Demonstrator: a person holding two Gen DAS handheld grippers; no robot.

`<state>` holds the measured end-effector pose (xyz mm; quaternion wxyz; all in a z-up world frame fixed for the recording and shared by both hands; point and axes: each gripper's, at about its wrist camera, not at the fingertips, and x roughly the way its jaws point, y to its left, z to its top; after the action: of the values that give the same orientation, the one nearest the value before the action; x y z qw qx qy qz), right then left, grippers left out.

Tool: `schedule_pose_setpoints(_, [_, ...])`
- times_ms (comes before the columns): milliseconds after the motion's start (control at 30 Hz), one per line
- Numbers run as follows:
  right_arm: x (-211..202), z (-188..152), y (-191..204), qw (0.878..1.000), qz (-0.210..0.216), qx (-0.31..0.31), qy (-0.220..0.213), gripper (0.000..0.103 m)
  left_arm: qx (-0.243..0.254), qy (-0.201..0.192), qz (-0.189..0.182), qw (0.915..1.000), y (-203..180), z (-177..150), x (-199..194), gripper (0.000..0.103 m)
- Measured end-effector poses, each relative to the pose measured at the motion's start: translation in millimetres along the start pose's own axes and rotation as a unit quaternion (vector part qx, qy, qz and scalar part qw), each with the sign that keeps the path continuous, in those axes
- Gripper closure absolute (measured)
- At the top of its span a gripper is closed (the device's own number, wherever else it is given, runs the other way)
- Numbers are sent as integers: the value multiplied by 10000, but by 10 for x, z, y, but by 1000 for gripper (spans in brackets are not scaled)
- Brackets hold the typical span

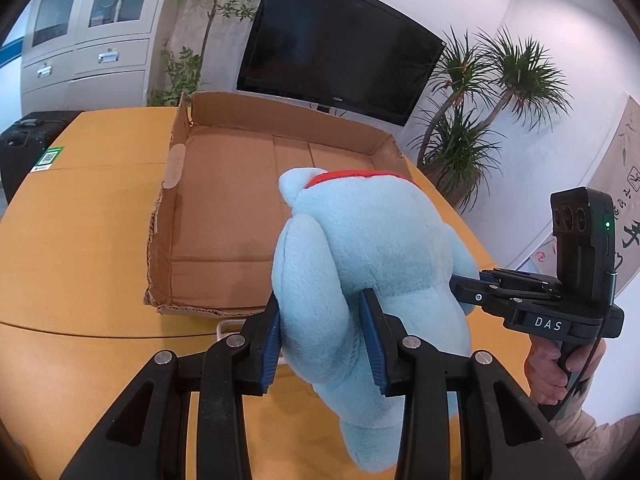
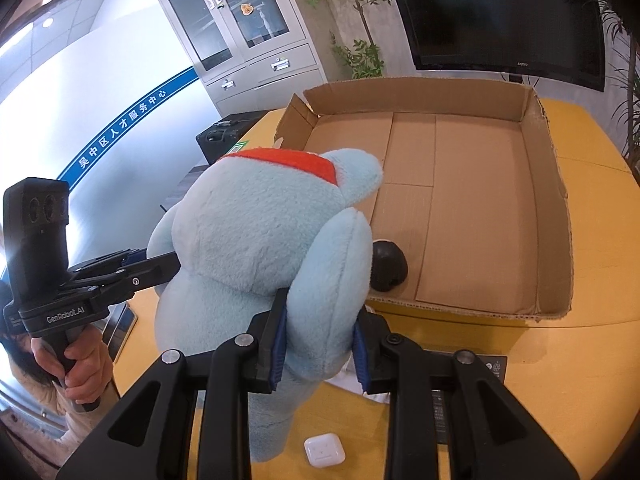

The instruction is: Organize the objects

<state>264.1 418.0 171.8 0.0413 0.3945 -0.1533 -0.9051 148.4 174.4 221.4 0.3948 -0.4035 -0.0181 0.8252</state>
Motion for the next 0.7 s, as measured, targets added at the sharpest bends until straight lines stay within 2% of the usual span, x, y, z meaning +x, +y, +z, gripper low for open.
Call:
schedule_pose_setpoints(333, [181, 167, -43, 10000, -58, 37, 44, 78, -31, 32, 67, 10000, 131, 161, 145, 69])
schedule_pose_setpoints(700, [359, 432, 52, 9996, -241, -127, -78, 78, -154, -154, 107, 9997, 353, 427, 221, 69])
